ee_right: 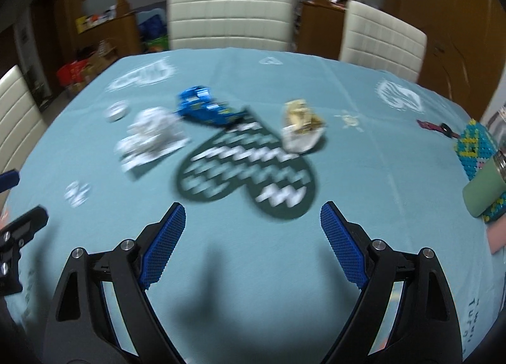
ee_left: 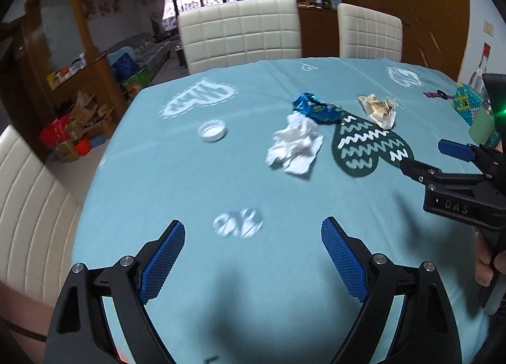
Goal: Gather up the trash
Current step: 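Move both tools back over the table toward the tissue and gold wrapper, then grasp the gold wrapper with the right tool while the left tool grasps the white tissue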
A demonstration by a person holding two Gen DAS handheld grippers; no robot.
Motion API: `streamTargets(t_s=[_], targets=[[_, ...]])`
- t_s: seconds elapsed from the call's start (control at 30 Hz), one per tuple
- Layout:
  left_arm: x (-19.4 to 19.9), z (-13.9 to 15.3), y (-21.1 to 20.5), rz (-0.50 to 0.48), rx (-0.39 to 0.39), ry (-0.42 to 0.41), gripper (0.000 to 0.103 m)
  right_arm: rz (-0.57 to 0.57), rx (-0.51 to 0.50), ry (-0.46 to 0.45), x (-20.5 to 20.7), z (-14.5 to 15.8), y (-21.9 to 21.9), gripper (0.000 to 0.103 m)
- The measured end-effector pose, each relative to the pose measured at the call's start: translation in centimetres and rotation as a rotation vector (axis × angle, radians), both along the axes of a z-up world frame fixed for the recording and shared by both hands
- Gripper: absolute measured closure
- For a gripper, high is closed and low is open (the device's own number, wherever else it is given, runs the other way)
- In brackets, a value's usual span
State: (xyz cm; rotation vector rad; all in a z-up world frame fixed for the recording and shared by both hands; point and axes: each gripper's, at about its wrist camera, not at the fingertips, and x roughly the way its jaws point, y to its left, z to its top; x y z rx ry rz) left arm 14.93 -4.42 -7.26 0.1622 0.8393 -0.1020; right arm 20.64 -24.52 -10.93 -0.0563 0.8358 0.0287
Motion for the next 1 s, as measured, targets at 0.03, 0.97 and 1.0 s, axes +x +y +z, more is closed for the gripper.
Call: streamTargets(t_s=[0.03,0.97,1.0], targets=[[1.0,-0.2,-0.7,-0.012,0.004,0.007,0.017,-0.011,0.009,0.007,0.9,-0.2,-0.6,0.016],[6.2,-1.1,-0.3,-0.019,0.016,0.033,0.089,0.109,0.033,-0.002,2.8,0.0,4.9,0.07],[5.4,-0.8,0.2,-0.011,0.022,0.022,0.089,0.136,0.031,-0.004,2.0,0.2,6.1,0.07]])
